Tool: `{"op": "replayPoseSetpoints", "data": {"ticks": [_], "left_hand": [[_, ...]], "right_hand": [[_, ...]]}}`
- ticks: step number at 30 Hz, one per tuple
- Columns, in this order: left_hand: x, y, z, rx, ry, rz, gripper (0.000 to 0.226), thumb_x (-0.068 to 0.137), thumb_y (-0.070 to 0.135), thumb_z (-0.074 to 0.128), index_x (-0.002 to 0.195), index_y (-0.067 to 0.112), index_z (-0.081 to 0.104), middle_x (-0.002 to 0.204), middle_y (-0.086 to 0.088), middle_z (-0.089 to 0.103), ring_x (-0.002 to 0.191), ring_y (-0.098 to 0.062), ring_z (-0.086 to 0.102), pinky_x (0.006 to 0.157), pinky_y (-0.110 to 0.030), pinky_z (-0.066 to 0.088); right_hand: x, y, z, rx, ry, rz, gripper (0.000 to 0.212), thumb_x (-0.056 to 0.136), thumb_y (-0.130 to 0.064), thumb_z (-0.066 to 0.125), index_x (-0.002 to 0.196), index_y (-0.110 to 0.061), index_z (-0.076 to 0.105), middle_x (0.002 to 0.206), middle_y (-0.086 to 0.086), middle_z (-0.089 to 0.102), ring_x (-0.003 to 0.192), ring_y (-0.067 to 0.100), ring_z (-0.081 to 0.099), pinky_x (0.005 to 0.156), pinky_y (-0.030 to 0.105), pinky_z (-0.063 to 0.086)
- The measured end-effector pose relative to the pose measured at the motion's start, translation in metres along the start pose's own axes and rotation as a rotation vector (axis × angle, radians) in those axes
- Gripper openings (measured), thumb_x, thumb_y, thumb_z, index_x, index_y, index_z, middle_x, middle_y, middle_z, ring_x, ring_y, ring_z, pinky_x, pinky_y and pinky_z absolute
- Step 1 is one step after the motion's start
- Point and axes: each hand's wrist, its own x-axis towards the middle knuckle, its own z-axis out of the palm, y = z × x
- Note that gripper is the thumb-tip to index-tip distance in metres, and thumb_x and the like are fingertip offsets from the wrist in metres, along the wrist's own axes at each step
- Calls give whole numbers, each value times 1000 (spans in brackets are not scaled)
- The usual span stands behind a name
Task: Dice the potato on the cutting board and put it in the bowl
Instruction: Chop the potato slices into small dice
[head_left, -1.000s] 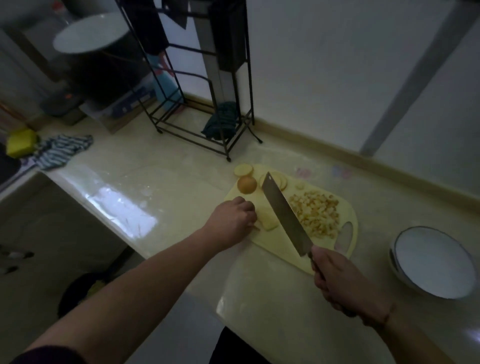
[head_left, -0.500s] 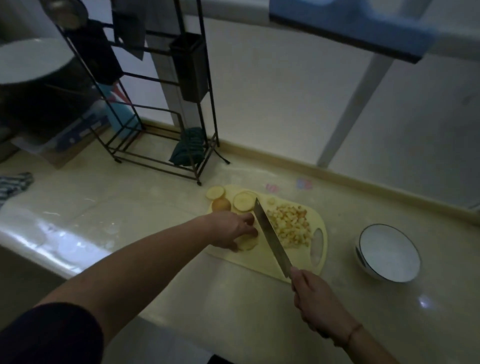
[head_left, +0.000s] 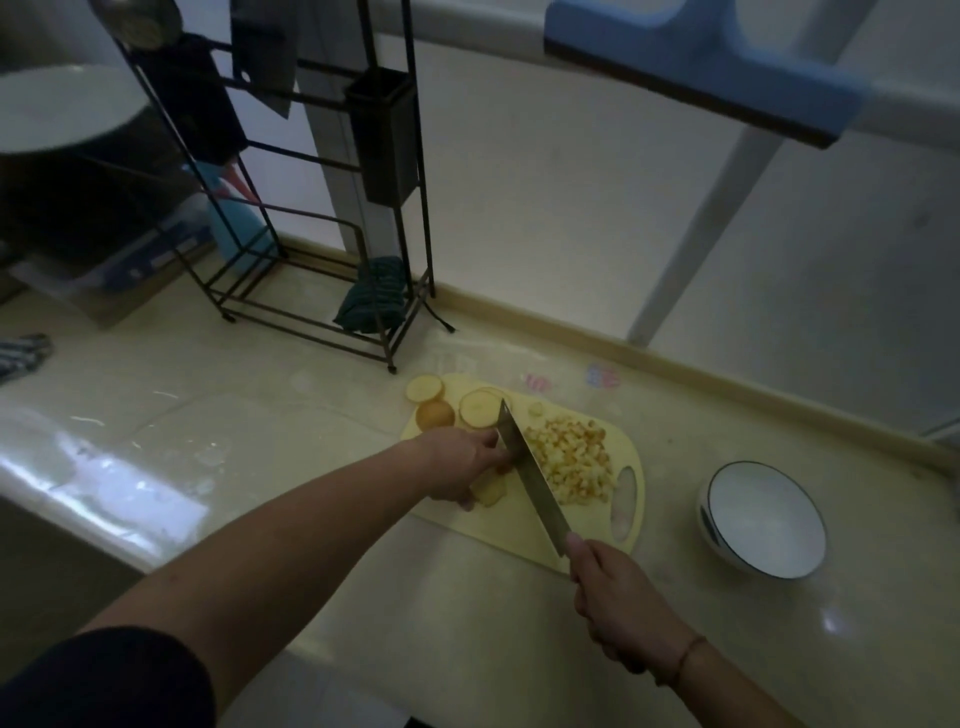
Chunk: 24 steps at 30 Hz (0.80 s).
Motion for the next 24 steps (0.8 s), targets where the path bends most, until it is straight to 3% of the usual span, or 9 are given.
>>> {"op": "replayPoseSetpoints", "data": {"ticks": [7, 15, 24], "left_hand": [[0, 5, 15, -125, 41, -64, 76, 84, 23, 77, 148, 25, 36, 131, -8, 42, 103, -32, 60, 85, -45, 52], [-8, 12, 21, -209, 80, -159, 63, 87, 25, 73, 141, 22, 41, 126, -8, 43, 104, -30, 59, 84, -44, 53], [-14, 32, 35, -432, 216, -432, 50, 89, 29, 70, 132, 19, 47, 118, -8, 48, 98, -28, 58, 83, -41, 54]], "right_hand": [[2, 4, 4, 16, 7, -17, 46, 96, -56, 37, 79, -14, 46, 58, 0, 42, 36, 13, 34, 41, 22, 29], [5, 6, 3, 34, 3, -28, 46, 97, -55, 37, 79, -13, 44, 52, -3, 40, 34, 13, 33, 39, 20, 30], [2, 6, 5, 56, 10, -17, 48, 96, -58, 37, 79, -14, 45, 59, 1, 44, 35, 14, 33, 40, 20, 29]]}}
